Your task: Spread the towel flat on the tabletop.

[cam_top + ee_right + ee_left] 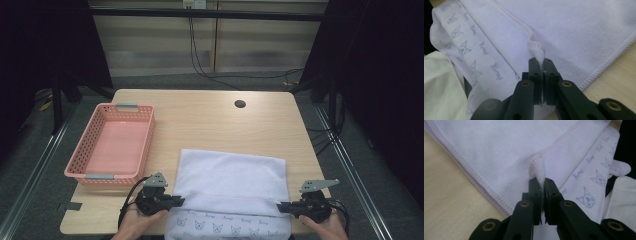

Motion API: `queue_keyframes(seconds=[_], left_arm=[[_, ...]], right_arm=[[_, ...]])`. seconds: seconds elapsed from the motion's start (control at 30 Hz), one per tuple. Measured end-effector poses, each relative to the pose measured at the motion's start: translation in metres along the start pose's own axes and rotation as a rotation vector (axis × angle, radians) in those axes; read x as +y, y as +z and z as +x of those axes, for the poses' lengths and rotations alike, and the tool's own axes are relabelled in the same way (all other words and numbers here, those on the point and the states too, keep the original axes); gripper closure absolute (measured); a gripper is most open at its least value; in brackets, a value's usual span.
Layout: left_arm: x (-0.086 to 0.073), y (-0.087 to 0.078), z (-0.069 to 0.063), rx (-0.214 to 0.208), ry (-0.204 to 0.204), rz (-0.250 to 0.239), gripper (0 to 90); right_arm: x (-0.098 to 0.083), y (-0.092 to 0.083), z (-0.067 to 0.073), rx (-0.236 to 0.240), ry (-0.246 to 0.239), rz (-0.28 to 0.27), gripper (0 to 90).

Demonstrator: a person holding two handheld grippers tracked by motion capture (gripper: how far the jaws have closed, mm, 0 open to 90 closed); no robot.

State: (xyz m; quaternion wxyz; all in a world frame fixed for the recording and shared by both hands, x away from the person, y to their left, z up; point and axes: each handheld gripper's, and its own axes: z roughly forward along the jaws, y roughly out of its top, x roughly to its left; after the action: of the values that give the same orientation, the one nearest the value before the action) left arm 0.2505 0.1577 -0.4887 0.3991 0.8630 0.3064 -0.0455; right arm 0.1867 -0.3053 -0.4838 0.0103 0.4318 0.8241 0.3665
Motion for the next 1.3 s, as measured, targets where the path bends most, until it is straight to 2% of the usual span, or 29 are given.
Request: queue_keyframes(seconds=[0.1, 0.2, 0.23, 0.27, 0.3, 0.47, 0.57, 0.67, 0.8, 0.93, 1.0, 1.1, 1.2, 1.3], left_arm=[[0.002, 0.006, 0.001, 0.016, 0.01, 0.041, 86.0], [0.003, 0.008, 0.004, 0.019, 0.003, 0.037, 86.1], [0.003, 0.009, 0.005, 0.015, 0.007, 0.038, 86.2], [0.004, 0.01, 0.004, 0.03, 0.027, 0.036, 86.2], [0.005, 0.011, 0.004, 0.039, 0.031, 0.035, 86.3], [0.015, 0.017, 0.014, 0.063, 0.017, 0.019, 86.4], [0.024, 0.024, 0.021, 0.1, 0.011, 0.003, 86.4], [0.031, 0.028, 0.03, 0.104, -0.006, -0.004, 86.4], [0.039, 0.033, 0.036, 0.144, 0.006, -0.015, 86.5], [0.047, 0.038, 0.045, 0.154, -0.006, -0.02, 86.4], [0.053, 0.04, 0.049, 0.182, 0.0, -0.019, 86.4], [0.059, 0.043, 0.057, 0.188, -0.011, -0.015, 86.4], [0.064, 0.046, 0.066, 0.187, -0.038, -0.036, 86.5], [0.071, 0.05, 0.075, 0.212, -0.039, -0.042, 86.5]], right_arm=[[0.001, 0.008, -0.001, -0.011, -0.006, 0.045, 87.2], [0.001, 0.008, -0.004, -0.009, 0.002, 0.038, 87.4], [0.002, 0.008, -0.004, -0.021, -0.011, 0.041, 87.4], [0.002, 0.009, -0.005, -0.029, -0.013, 0.035, 87.5], [0.004, 0.01, -0.007, -0.043, -0.007, 0.025, 87.6], [0.015, 0.013, -0.023, -0.085, 0.004, 0.012, 87.6], [0.023, 0.017, -0.032, -0.106, 0.005, 0.001, 87.7], [0.03, 0.021, -0.041, -0.119, 0.009, -0.008, 87.7], [0.04, 0.026, -0.051, -0.131, 0.018, -0.017, 87.7], [0.049, 0.03, -0.062, -0.147, 0.023, -0.029, 87.7], [0.055, 0.034, -0.07, -0.149, 0.03, -0.039, 87.7], [0.064, 0.038, -0.078, -0.162, 0.03, -0.044, 87.7], [0.073, 0.043, -0.087, -0.175, 0.036, -0.05, 87.7], [0.08, 0.047, -0.096, -0.171, 0.052, -0.06, 87.7]])
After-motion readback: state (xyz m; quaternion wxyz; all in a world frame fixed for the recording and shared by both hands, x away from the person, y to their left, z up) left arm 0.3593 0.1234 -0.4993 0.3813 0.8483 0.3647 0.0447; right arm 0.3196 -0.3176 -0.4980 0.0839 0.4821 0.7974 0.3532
